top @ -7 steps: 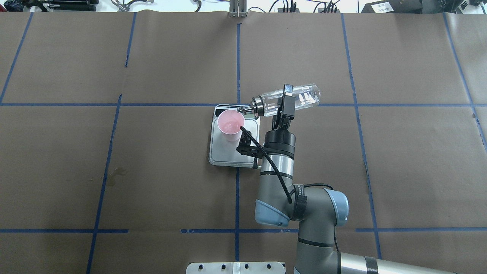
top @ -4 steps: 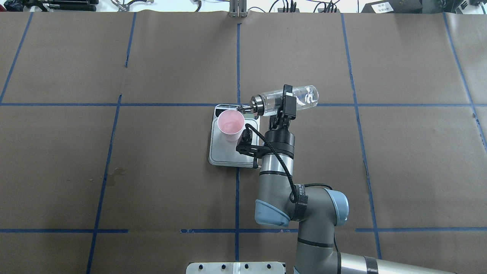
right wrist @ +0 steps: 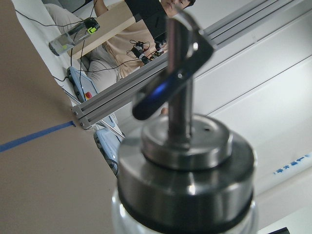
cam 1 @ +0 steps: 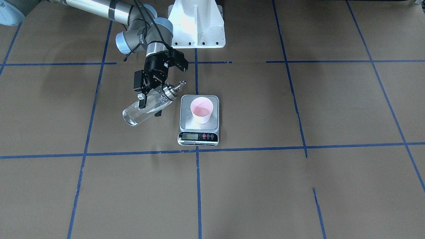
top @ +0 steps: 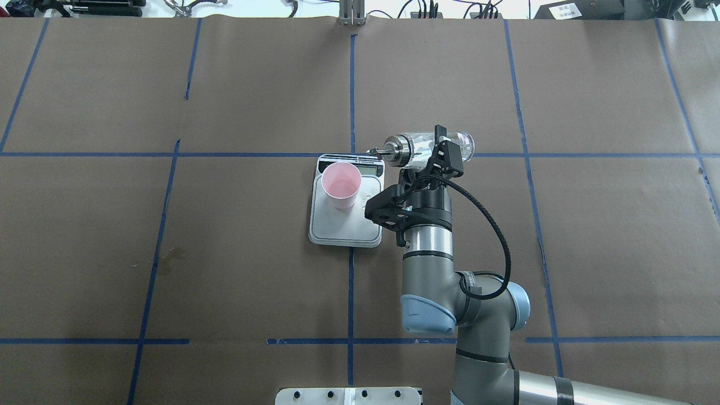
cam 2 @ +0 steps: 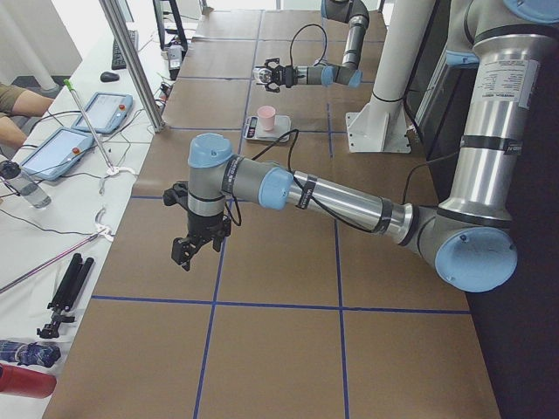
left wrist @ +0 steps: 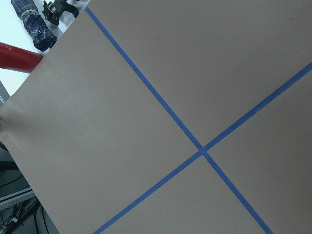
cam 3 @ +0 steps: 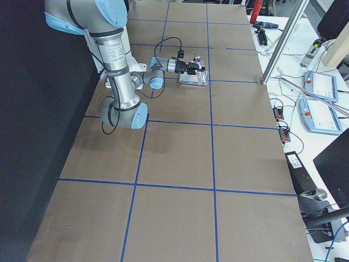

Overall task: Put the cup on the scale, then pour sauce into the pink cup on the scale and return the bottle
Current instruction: 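Turn the dispenser upright and lift it away from the cup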

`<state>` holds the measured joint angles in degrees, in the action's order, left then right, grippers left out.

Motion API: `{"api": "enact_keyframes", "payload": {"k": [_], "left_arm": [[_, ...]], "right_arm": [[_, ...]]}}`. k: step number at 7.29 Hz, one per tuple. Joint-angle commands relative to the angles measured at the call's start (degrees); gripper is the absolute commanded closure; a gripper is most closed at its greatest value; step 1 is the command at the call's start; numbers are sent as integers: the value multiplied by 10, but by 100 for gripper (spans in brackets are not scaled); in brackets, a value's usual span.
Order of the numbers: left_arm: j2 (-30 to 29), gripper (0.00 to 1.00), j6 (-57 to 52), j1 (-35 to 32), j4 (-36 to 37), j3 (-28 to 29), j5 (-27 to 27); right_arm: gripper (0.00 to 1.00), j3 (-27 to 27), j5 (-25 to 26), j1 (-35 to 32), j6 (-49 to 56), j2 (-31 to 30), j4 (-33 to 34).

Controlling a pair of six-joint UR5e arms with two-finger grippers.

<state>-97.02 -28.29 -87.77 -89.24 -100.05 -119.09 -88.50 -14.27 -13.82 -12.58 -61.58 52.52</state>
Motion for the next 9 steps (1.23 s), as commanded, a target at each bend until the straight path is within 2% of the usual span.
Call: {"api": "enact_keyframes", "payload": {"k": [1, 3, 4, 5, 6, 8, 9], "left_arm": [[-7, 0, 2, -1, 3, 1, 0], [-7, 0, 2, -1, 6, 2, 0], [-7, 0, 2, -1, 6, 1, -1], [-7, 0, 2, -1, 6, 1, -1], [-7, 0, 2, -1, 6, -1, -1], [-6, 0, 2, -1, 6, -1, -1], [-6, 0, 2, -1, 6, -1, -1]], "right_arm": [[100, -3, -29, -9, -100, -15, -57], [100, -21, -66, -24, -188, -28, -57], [100, -32, -111, -41, -233, -40, -57], [100, -78, -177, -59, -319, -89, -57], [100, -122, -251, -85, -351, -142, -57], [100, -135, -265, -111, -383, -211, -52], [100, -137, -291, -118, -498, -230, -52]]}}
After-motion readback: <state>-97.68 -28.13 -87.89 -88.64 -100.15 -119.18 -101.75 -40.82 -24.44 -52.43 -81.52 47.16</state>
